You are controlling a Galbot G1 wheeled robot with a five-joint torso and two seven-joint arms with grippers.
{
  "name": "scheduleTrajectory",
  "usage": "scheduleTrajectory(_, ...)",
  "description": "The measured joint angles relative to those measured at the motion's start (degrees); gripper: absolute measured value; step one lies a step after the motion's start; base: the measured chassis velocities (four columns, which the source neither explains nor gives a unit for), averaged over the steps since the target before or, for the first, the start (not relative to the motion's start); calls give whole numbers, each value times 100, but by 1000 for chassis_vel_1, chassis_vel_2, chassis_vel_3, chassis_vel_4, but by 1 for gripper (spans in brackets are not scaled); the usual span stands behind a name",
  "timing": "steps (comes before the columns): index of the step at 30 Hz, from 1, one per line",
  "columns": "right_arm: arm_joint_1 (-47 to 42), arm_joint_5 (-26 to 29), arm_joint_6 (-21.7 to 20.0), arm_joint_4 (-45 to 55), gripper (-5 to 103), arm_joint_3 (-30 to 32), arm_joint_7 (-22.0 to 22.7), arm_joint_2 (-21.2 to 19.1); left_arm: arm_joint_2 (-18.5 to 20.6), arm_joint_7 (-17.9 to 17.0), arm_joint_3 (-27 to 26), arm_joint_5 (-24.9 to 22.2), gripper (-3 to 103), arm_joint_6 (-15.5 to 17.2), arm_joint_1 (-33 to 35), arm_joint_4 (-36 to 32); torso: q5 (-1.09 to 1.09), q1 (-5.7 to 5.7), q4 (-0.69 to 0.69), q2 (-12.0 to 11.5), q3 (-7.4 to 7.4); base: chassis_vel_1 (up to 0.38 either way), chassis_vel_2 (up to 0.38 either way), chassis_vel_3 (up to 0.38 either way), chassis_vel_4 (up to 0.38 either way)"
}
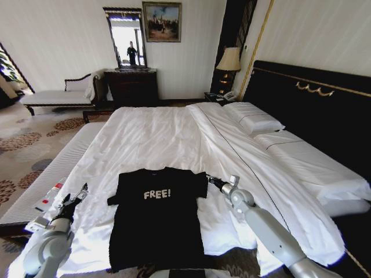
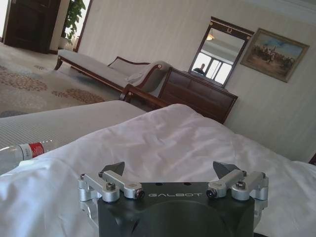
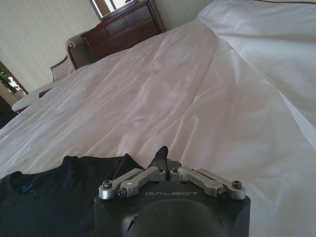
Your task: Fold the clothes on the bed.
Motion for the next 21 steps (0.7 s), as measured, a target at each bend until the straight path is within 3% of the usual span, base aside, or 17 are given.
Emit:
scheduleTrajectory(11,-370,-17,-5,329,-2,274,131,11,20,4,1,-21,100,-22,12,25,0,0,0,0,0,0,0,0,0)
scheduleTrajectory(14,-502,-17,17,395,14,443,157,49,32,6,3,-19,100,-31,26,37,-1,0,-1,0,0,0,0,0,0)
scheduleTrajectory(16,-554,-28,29,400,14,502,164,67,42,7,-1,-19,100,-34,34,40,0,0,-1,0,0,0,0,0,0)
scheduleTrajectory(20,-681,-68,81,358,35,641,181,151,63,9,-16,-20,100,-37,51,40,0,0,-1,0,0,0,0,0,0)
scheduleTrajectory(21,-681,-68,81,358,35,641,181,151,63,9,-16,-20,100,-37,51,40,0,0,-1,0,0,0,0,0,0)
